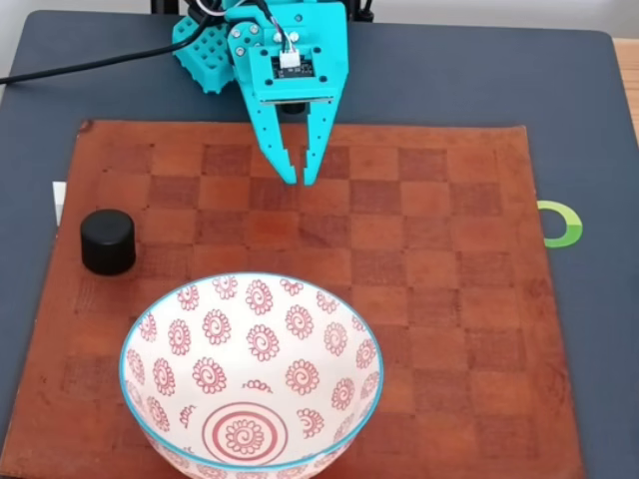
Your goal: Grasp a black cylinder and put it in a bowl.
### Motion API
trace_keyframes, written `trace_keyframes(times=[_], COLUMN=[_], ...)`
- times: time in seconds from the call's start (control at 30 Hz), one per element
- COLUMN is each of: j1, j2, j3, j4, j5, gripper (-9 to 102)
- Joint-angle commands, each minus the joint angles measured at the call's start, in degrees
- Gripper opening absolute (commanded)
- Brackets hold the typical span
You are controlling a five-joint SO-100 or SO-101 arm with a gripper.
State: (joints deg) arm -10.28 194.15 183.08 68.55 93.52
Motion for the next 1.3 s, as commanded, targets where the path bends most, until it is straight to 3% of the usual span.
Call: trace_keyframes(times=[0.0, 1.0, 1.27], j1=[0.5, 1.2, 2.6], j2=[3.0, 1.9, -12.7], j3=[-2.0, -11.9, -22.1], j4=[-0.1, 0.1, -0.2], j5=[-0.4, -0.5, -2.0], gripper=[0, 0, 0])
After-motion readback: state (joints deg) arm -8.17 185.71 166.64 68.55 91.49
